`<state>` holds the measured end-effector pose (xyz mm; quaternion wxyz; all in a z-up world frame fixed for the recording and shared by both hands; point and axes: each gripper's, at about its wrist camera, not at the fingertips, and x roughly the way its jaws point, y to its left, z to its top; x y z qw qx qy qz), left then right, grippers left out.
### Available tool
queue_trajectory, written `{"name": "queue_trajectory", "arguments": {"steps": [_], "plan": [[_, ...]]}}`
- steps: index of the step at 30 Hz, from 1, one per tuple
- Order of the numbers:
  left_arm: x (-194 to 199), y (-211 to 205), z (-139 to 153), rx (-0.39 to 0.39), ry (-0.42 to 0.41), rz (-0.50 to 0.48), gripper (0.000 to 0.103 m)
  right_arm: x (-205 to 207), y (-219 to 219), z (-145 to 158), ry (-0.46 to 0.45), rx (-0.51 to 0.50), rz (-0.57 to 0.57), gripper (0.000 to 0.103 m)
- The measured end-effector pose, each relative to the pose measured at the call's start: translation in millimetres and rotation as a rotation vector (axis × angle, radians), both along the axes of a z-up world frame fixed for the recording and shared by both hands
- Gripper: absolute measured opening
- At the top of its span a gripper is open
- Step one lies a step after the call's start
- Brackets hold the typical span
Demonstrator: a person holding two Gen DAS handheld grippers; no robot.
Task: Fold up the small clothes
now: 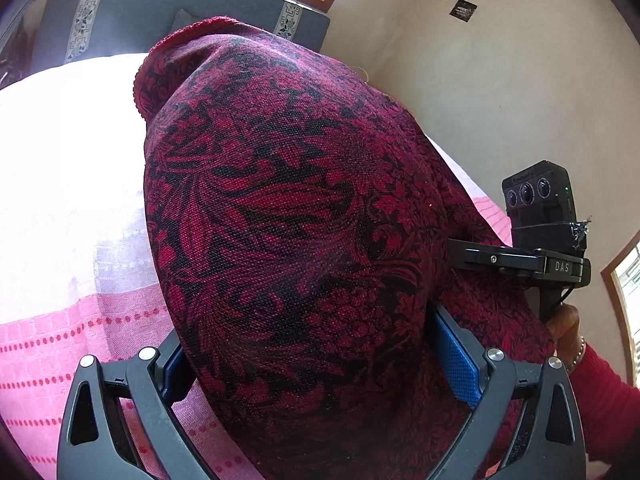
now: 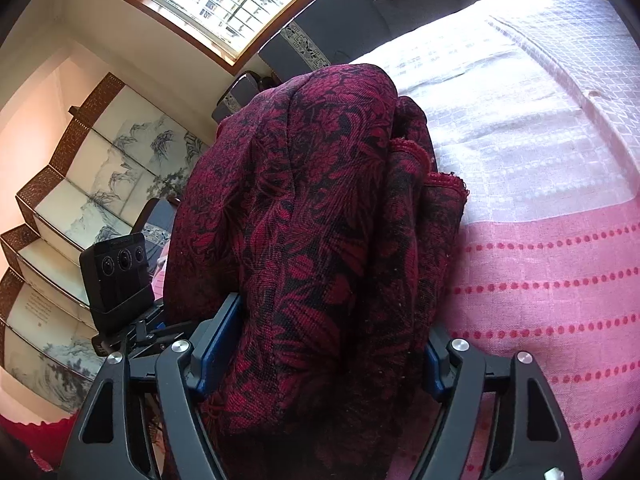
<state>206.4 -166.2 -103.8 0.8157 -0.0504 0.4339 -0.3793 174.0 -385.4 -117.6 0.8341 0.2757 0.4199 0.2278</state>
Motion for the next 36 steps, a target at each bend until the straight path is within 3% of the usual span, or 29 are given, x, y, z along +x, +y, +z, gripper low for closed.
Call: {"name": "queue_trajectory", "arguments": {"steps": [3, 6, 15, 27, 36], "plan": [[-12, -8, 5, 0.040, -0.060, 0.024, 0.085, -6, 5, 5, -0.028, -0.043, -0.020, 0.050], [-22, -13, 8, 0.057, -0.107, 0.039, 0.079, -9, 12, 10, -0.054, -0.092, -0.027, 0.048], [-51, -18, 12, 0.113, -0.195, 0.077, 0.072, -22, 12, 15, -0.081, -0.083, -0.065, 0.043], [-61, -15, 33, 0.151, -0.185, 0.114, 0.068, -37, 21, 24, -0.086, -0.072, -0.077, 0.040], [-79, -12, 57, 0.177, -0.228, 0.143, 0.068, -49, 33, 33, -0.102, -0.045, -0.070, 0.040]]}}
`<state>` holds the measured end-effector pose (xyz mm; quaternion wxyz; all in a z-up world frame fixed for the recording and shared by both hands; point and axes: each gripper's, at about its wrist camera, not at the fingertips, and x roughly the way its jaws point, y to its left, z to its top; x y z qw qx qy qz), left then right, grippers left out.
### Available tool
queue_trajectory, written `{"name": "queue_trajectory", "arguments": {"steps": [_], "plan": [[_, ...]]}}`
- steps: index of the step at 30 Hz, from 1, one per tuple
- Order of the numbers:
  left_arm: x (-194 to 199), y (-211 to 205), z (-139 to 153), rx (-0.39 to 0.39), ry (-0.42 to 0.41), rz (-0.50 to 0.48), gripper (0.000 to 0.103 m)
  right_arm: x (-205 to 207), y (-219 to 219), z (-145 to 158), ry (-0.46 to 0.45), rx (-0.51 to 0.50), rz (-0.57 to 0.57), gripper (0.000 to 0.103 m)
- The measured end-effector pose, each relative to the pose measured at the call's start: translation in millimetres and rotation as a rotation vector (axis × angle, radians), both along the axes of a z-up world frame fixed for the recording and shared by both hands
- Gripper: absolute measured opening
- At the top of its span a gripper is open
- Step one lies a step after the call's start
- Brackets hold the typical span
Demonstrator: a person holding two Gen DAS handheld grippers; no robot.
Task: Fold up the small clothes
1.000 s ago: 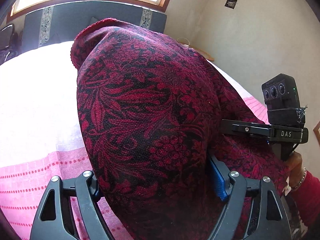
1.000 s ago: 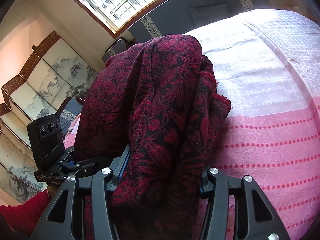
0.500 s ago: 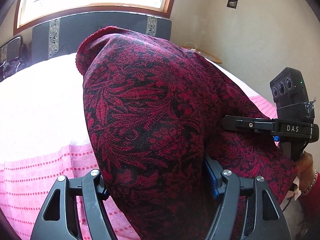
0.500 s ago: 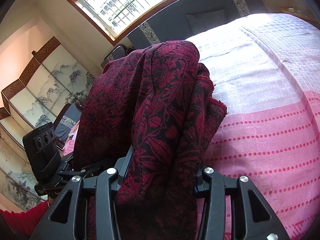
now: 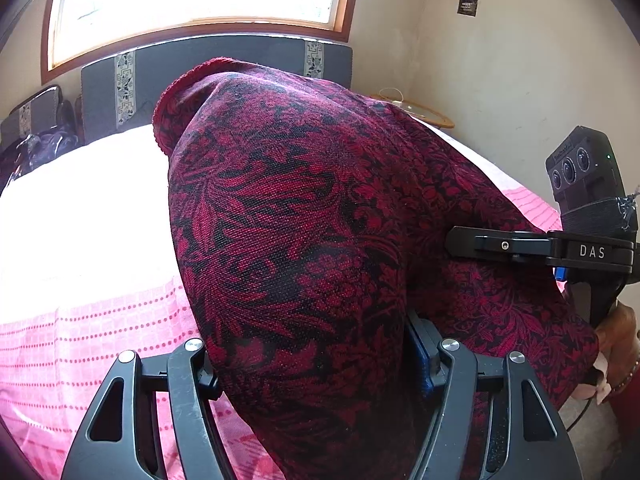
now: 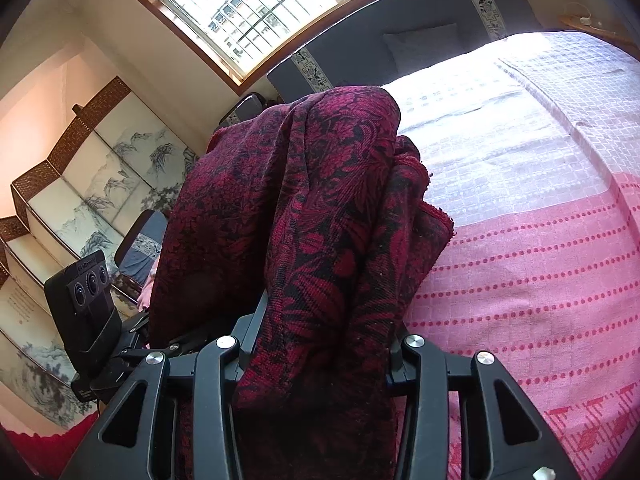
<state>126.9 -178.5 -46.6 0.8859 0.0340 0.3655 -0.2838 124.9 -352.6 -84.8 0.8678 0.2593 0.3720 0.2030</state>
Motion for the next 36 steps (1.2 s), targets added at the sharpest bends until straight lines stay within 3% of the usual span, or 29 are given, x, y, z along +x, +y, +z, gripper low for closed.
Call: {"name": "queue_trajectory", "arguments": {"steps": [17, 36], "plan": [[-29, 37, 35, 0.026, -0.084, 0.052, 0.068, -1, 46, 37, -0.046, 0.021, 0.053, 0.039], [11, 33, 46, 0.082, -0.154, 0.107, 0.068, 75, 57, 45, -0.105, 0.082, 0.074, 0.039]]}}
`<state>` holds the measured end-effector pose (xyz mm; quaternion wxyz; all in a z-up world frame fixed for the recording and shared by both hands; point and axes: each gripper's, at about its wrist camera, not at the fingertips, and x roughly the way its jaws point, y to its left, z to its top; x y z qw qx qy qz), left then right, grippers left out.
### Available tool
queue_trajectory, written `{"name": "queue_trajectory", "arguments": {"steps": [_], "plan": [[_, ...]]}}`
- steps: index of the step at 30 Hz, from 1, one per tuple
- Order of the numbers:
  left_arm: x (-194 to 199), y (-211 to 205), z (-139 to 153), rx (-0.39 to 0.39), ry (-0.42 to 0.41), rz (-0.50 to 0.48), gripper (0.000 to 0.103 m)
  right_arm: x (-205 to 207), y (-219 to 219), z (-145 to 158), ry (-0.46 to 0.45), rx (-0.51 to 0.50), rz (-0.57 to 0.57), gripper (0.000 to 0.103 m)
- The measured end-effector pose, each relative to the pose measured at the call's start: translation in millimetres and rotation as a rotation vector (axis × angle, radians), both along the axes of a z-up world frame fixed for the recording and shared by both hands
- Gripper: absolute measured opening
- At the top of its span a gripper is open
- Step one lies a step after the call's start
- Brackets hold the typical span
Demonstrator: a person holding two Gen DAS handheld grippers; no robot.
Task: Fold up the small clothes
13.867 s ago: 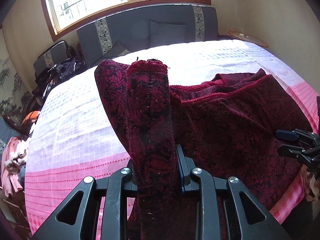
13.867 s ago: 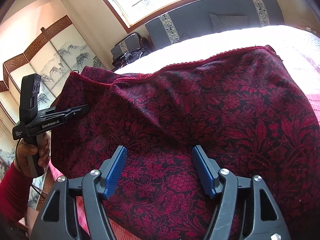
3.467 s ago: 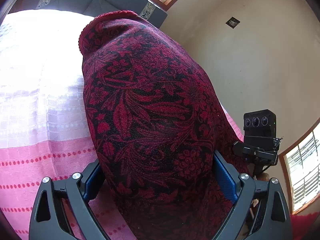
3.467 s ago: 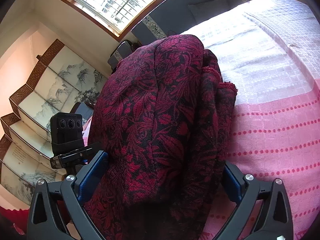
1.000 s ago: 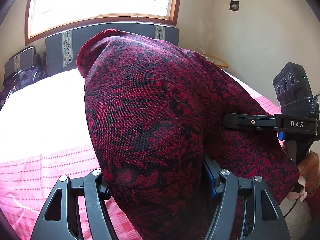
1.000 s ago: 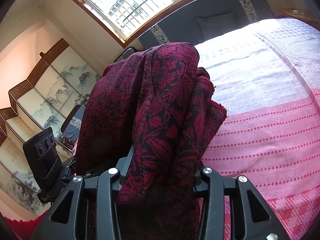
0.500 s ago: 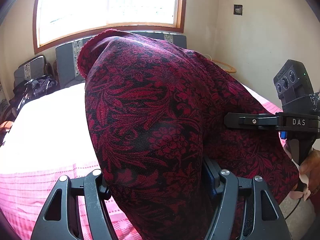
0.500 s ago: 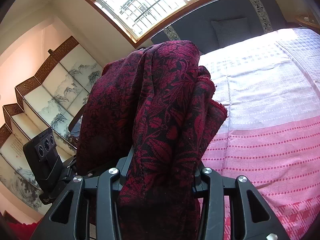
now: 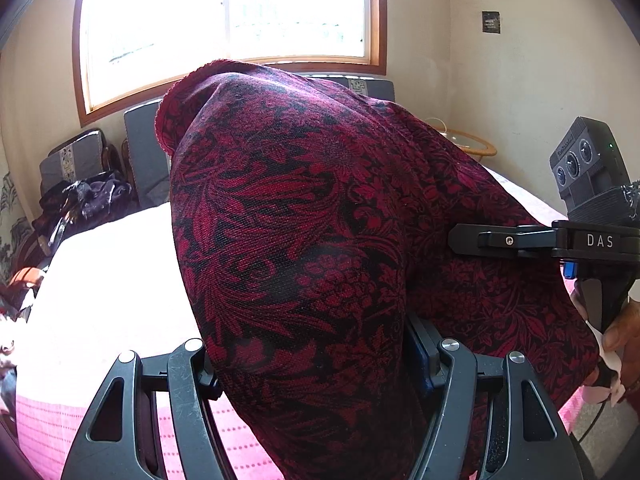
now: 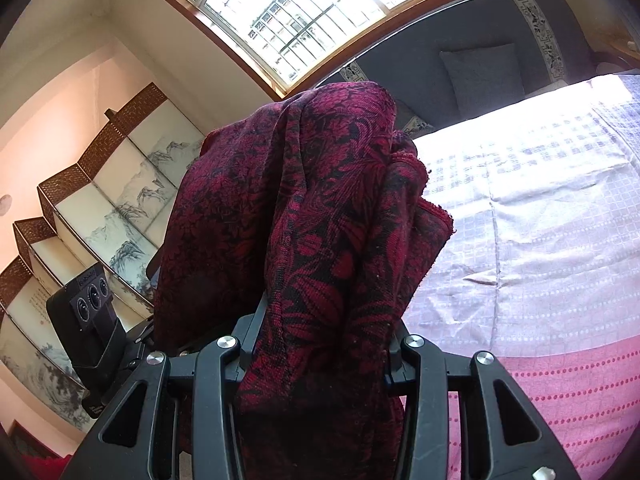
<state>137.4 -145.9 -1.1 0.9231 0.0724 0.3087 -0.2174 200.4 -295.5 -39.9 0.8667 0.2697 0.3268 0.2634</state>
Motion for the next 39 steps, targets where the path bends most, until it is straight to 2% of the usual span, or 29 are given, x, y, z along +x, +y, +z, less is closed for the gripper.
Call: {"name": "queue_trajectory", "arguments": {"steps": [5, 13, 21, 39], "plan": [[19, -6, -1, 0.028, -0.023, 0.002, 0.068, 22, 0, -4, -0.014, -0.005, -0.012, 0.039], [78, -7, 2, 0.034, -0.064, 0.004, 0.068, 63, -4, -3, -0.039, -0.014, -0.030, 0.039], [135, -5, -8, 0.054, -0.080, 0.008, 0.068, 102, 1, -4, -0.040, -0.032, -0.038, 0.039], [200, -4, -38, 0.085, -0.064, 0.026, 0.068, 160, 32, -4, 0.005, -0.064, -0.045, 0.039]]}}
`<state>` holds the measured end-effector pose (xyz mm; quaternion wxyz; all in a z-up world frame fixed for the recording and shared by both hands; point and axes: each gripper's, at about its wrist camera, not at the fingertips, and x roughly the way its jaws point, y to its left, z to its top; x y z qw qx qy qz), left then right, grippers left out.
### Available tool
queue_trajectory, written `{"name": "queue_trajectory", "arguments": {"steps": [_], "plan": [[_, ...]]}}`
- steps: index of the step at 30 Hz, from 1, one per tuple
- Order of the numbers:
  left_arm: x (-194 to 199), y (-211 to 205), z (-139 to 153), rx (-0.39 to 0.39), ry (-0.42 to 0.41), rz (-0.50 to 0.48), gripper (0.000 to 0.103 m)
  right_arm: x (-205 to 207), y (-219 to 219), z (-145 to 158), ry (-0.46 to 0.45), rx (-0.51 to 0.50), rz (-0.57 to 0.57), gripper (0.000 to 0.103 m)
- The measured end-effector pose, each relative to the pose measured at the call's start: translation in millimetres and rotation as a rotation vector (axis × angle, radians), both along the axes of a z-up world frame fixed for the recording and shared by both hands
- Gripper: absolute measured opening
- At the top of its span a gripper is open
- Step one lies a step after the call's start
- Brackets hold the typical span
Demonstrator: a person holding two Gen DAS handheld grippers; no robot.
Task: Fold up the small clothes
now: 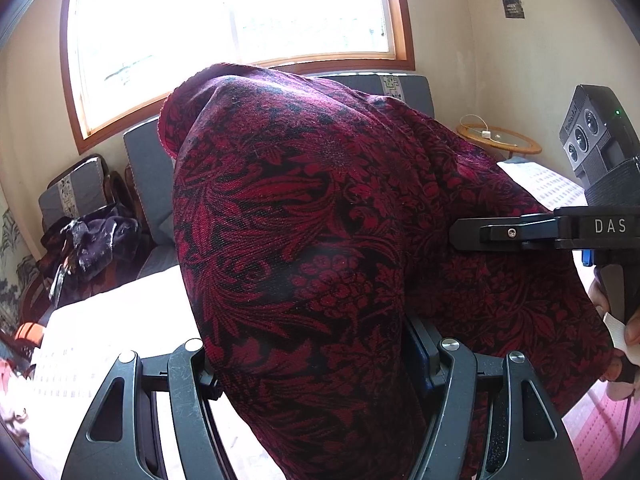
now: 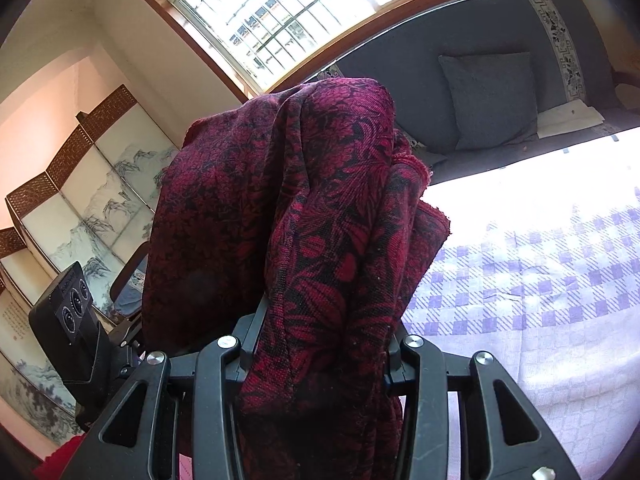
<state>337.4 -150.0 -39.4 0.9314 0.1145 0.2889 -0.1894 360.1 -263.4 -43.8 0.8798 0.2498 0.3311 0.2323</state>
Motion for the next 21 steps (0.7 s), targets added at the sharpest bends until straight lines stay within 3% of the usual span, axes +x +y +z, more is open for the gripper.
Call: {"name": "queue_trajectory", "arguments": {"steps": [21], "plan": [[26, 2, -41, -0.027, 0.082, 0.010, 0.068, 37, 17, -18, 0.078, -0.023, -0.007, 0.039]]}}
